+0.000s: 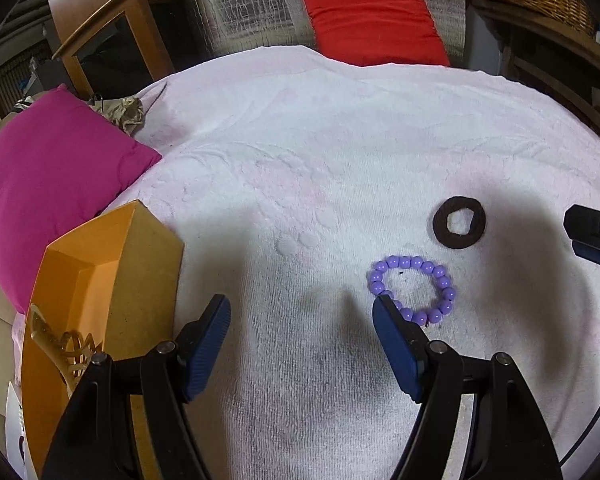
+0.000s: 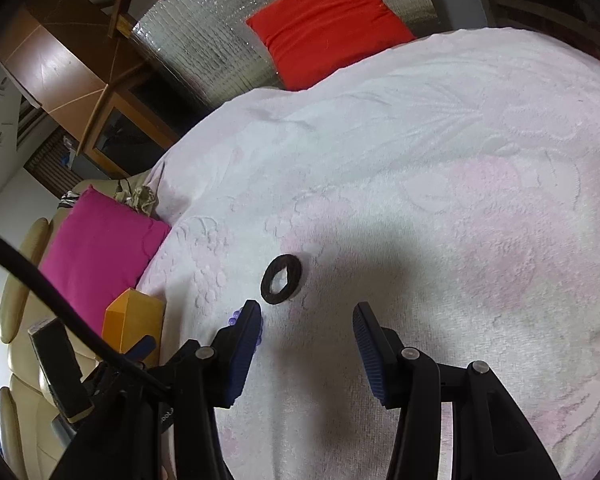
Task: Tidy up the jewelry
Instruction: 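Grasp the black hair tie with the right gripper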
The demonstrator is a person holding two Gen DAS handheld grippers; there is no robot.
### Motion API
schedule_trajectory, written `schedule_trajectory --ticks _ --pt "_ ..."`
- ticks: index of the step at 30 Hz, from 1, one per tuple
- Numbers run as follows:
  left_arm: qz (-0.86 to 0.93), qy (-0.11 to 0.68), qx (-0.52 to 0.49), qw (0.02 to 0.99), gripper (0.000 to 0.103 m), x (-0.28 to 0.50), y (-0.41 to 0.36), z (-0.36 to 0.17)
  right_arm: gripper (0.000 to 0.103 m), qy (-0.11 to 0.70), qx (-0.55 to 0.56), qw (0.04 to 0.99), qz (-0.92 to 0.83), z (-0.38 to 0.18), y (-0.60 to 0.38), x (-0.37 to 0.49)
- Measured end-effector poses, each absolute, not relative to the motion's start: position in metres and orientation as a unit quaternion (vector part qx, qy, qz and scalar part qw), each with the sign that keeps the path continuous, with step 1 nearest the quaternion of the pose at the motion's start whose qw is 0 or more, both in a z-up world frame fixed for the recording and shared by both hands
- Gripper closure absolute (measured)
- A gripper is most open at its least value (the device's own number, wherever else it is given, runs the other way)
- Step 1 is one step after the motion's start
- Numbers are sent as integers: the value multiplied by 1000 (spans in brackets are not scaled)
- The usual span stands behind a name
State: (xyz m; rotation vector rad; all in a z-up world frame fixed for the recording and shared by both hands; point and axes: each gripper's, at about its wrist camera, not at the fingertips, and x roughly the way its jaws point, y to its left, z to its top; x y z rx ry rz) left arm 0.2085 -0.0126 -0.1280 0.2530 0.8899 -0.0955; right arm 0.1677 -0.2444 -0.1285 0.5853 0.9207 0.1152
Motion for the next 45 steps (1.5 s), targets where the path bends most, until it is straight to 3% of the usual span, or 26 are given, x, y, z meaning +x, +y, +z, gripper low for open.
schedule_trajectory --ticks 26,29,34,45 --pt "-42 438 113 891 29 214 11 -131 59 463 237 853 43 -165 -206 237" --pt "-43 438 112 891 29 215 12 -130 63 464 202 862 30 -164 -196 241" --pt "-45 436 112 892 29 214 10 -130 89 467 109 877 13 -164 -177 243" --pt "-60 430 118 893 29 210 -7 -126 92 465 110 878 -11 -147 -221 220"
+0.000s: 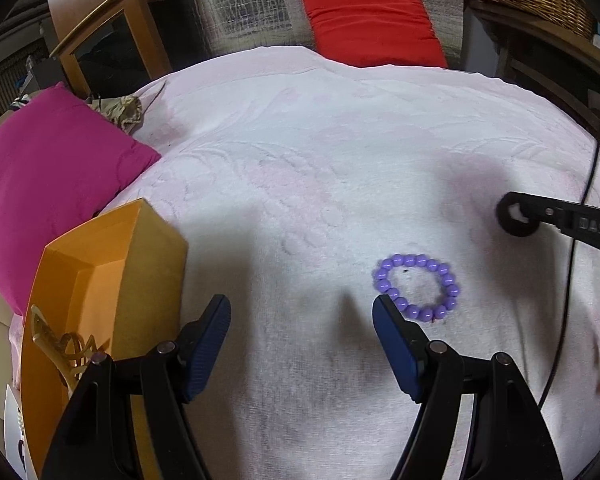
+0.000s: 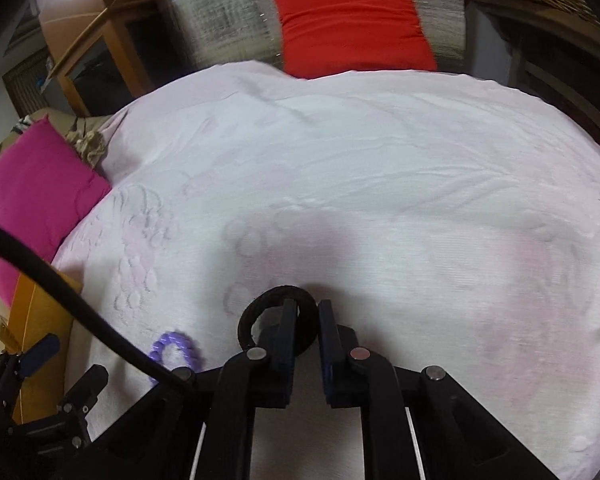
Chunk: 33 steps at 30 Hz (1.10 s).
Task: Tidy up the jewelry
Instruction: 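Grasp the black hair tie with the right gripper, then grasp the purple bead bracelet with the left gripper while the right holds the hair tie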
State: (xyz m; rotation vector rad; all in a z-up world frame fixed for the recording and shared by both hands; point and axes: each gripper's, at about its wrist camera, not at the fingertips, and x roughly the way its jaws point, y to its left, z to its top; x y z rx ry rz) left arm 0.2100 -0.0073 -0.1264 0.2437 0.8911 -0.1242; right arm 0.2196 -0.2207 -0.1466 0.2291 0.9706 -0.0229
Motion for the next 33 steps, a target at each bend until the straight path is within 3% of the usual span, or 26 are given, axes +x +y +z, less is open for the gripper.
schedule_trajectory --ticks 15,33 --pt "-120 426 106 890 29 206 -47 -126 92 498 152 854 -23 -156 -272 198" --pt "-125 480 56 867 29 233 -48 -151 90 494 164 853 -23 -160 -273 199"
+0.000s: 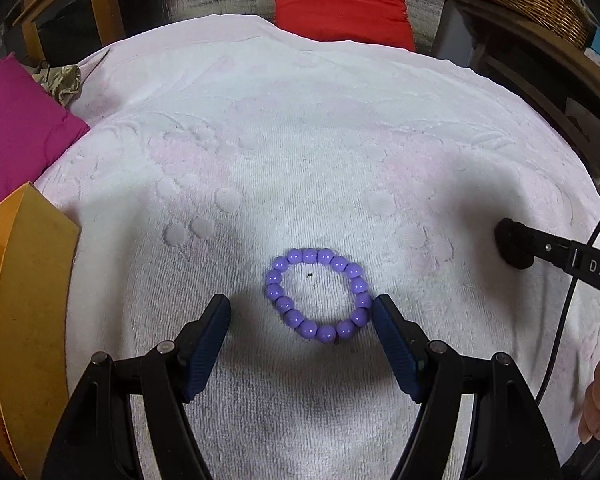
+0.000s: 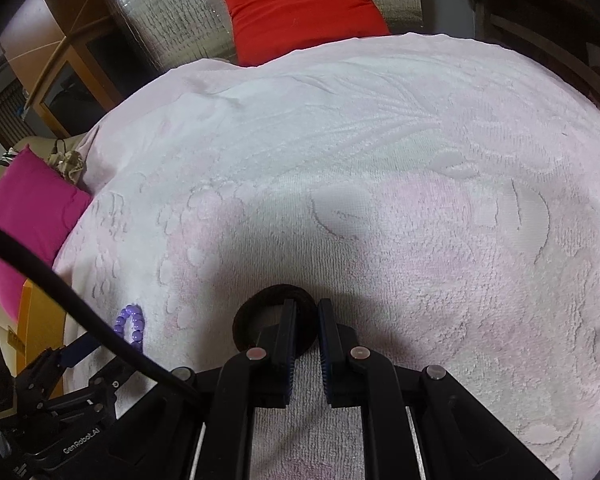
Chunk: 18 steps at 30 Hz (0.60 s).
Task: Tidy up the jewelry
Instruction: 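Grasp the purple bead bracelet with the left gripper while the right holds the hair tie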
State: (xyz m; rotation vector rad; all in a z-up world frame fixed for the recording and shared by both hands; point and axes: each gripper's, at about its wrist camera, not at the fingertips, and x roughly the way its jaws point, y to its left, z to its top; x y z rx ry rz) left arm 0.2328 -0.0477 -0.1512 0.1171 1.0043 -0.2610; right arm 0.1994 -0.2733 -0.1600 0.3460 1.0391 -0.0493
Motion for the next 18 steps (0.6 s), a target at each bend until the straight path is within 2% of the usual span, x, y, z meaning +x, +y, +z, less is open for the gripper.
schedule_trajectory --ticks 5,6,10,11,15,18 --pt "-126 474 56 870 29 234 -51 -152 90 492 164 855 -23 -161 -274 198" --pt "-128 473 55 870 32 233 -52 -152 90 492 164 855 -23 -161 -273 198" --pt "-142 477 41 867 48 229 -56 -151 90 492 164 855 -24 -161 -273 199" --pt "-144 476 41 867 50 228 -57 -150 90 491 163 855 -25 -161 -273 198" --pt "-152 473 45 867 70 226 -63 -150 89 490 161 856 -26 -160 -272 198" --pt "-154 469 49 868 80 226 -66 -149 89 489 160 857 -27 -161 -272 198"
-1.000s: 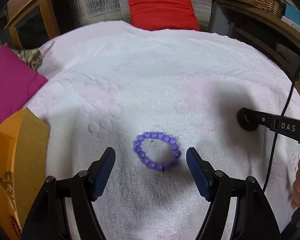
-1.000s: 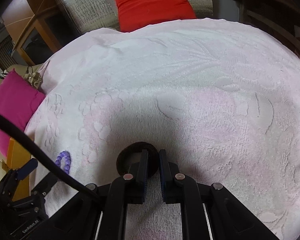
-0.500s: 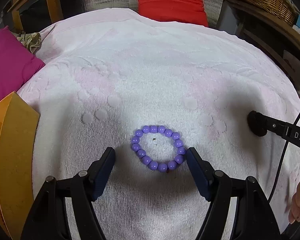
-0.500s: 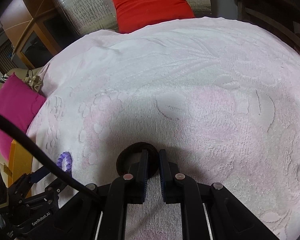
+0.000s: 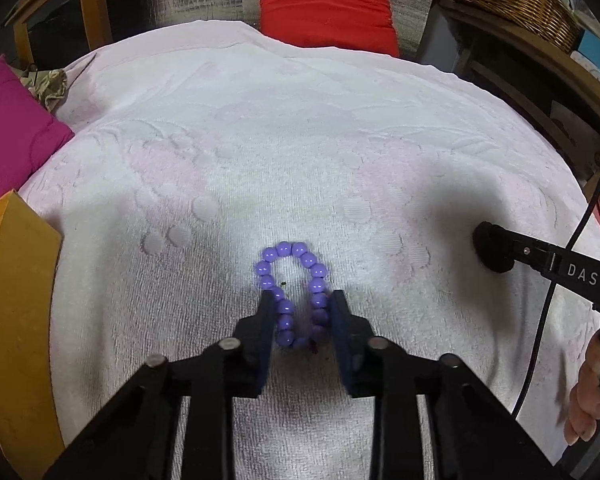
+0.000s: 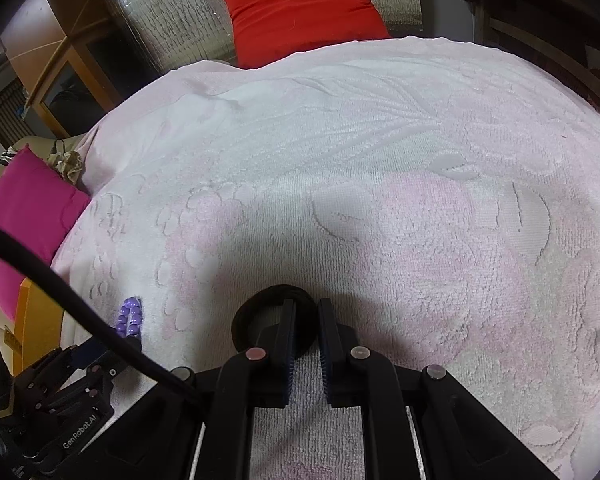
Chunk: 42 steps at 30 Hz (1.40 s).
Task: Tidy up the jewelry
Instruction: 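Grasp the purple bead bracelet with the left gripper while the right holds the hair tie, then lift the purple bracelet with the left gripper while the right holds the hair tie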
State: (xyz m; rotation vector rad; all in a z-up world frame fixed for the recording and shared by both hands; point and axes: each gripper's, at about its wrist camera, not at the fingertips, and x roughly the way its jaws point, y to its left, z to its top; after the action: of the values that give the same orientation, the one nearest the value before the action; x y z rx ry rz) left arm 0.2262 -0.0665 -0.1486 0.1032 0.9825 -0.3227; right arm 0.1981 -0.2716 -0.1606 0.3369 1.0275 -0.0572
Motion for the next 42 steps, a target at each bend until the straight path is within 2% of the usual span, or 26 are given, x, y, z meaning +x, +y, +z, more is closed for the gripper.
schedule_trajectory --ticks 6,12,42 --pt "-153 458 65 873 93 225 -69 -145 89 487 157 858 -28 -161 -271 198" --pt "-153 452 89 875 93 221 -70 -146 89 486 156 859 -31 -162 -270 199" --pt "-155 447 79 878 93 219 -54 -139 90 476 119 871 -41 -158 -261 197"
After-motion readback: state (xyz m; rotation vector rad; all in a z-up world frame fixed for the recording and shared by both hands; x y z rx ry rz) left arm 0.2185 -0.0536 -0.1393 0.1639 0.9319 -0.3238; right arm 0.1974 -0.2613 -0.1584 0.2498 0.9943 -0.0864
